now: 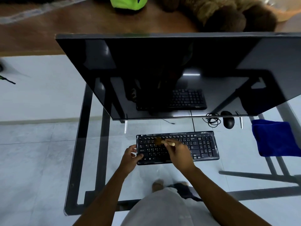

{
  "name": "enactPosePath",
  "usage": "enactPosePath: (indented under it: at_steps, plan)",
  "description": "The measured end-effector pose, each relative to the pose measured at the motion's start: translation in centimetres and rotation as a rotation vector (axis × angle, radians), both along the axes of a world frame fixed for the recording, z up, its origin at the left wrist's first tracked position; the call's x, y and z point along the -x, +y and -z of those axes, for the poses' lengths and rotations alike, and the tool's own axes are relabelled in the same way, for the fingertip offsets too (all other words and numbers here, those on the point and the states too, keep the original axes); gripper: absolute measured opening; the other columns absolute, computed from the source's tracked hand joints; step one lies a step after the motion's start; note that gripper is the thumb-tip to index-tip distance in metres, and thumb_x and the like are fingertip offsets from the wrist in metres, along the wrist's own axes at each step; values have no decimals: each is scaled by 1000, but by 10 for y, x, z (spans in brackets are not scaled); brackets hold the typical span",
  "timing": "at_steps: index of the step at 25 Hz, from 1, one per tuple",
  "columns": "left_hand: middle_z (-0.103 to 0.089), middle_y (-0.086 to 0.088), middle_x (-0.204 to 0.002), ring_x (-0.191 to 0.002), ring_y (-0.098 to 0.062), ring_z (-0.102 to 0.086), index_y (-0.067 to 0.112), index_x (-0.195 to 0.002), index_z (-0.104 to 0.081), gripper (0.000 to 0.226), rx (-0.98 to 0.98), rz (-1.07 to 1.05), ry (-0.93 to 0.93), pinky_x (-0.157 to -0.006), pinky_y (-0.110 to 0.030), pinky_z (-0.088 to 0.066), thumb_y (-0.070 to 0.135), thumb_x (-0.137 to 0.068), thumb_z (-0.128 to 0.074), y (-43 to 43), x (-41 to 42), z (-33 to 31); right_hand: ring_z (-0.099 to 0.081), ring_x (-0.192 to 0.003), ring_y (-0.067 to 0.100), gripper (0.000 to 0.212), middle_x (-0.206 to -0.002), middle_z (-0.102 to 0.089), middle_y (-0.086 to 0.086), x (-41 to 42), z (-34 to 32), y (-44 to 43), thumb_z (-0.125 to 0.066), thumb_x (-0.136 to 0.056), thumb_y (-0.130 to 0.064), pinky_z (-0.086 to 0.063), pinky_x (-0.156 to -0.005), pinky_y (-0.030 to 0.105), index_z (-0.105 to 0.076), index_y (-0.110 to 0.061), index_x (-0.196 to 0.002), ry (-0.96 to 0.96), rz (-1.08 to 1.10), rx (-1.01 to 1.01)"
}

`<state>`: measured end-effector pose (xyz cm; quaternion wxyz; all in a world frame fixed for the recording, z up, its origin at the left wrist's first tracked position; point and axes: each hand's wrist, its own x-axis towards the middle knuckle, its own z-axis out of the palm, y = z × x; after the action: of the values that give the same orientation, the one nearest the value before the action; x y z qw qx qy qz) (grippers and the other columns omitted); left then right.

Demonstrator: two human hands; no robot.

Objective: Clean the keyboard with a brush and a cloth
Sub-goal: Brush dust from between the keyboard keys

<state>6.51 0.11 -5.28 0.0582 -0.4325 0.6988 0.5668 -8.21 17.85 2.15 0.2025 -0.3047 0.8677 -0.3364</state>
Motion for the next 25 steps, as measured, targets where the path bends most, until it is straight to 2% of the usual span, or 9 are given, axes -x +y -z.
enactPosePath:
  at_steps: [3,5,8,11,13,16,19,22,25]
  plan:
    - [-55,-5,-115,-97,-22,-58,21,-126,-50,46,-14,-4,-19,-68,-22,-47,20,-84,-70,0,1,-4,-54,-57,-17,23,-93,-72,-12,-5,1,6,-59,-94,-28,-36,-54,-1,-69,-19,-113,-30,-70,-19]
    - [-55,-5,-115,-94,-19,-57,20,-126,-50,46,-19,-7,-20,-65,-19,-45,19,-85,-69,2,2,-8,-54,-55,-18,22,-85,-66,-16,-8,2,10,-60,-94,-25,-36,-51,1,-69,-16,-112,-47,-1,-4]
    - [-55,-5,-114,-88,-14,-56,19,-126,-50,45,-4,-5,-23,-62,-18,-44,18,-85,-69,2,3,-13,-61,-70,-13,24,-101,-71,-14,-11,2,13,-58,-94,-31,-49,-62,7,-68,-22,-114,-65,-52,-12]
    - [-55,-6,-114,-86,-13,-56,19,-126,-50,45,-9,-6,-30,-62,-18,-43,18,-85,-68,3,4,-15,-59,-65,-13,22,-94,-69,-15,-10,1,15,-59,-94,-28,-39,-57,1,-69,-21,-113,-84,9,3]
    - [-55,-6,-114,-85,-12,-56,18,-126,-50,44,2,-8,-28,-62,-17,-43,17,-86,-68,4,5,-16,-62,-74,-12,24,-100,-71,-13,-11,0,16,-59,-95,-28,-38,-63,-2,-69,-20,-115,-93,-58,-5]
    - [-55,-6,-112,-82,-8,-55,17,-125,-50,42,3,-11,-39,-61,-17,-43,17,-86,-67,5,6,-18,-59,-62,-13,23,-86,-67,-16,-11,1,18,-60,-94,-25,-39,-53,2,-69,-18,-114,-103,2,12]
    - [-55,-6,-111,-81,-8,-55,20,-122,-51,39,12,-18,-34,-61,-18,-43,16,-86,-67,6,6,-19,-62,-75,-9,24,-101,-73,-11,-13,3,22,-59,-94,-28,-50,-67,9,-69,-20,-114,-106,-44,18]
    - [-55,-5,-110,-81,-8,-55,26,-116,-49,35,3,-14,-28,-62,-18,-44,17,-87,-66,7,6,-21,-60,-70,-8,24,-104,-74,-7,-13,4,26,-60,-94,-30,-41,-63,1,-69,-20,-114,-105,-71,-2]
    - [-55,-6,-113,-82,-8,-55,22,-121,-50,37,9,-12,-37,-62,-19,-44,17,-87,-66,7,6,-23,-57,-63,-12,25,-103,-74,-6,-14,2,30,-59,-94,-31,-38,-59,0,-69,-20,-114,-104,-59,1]
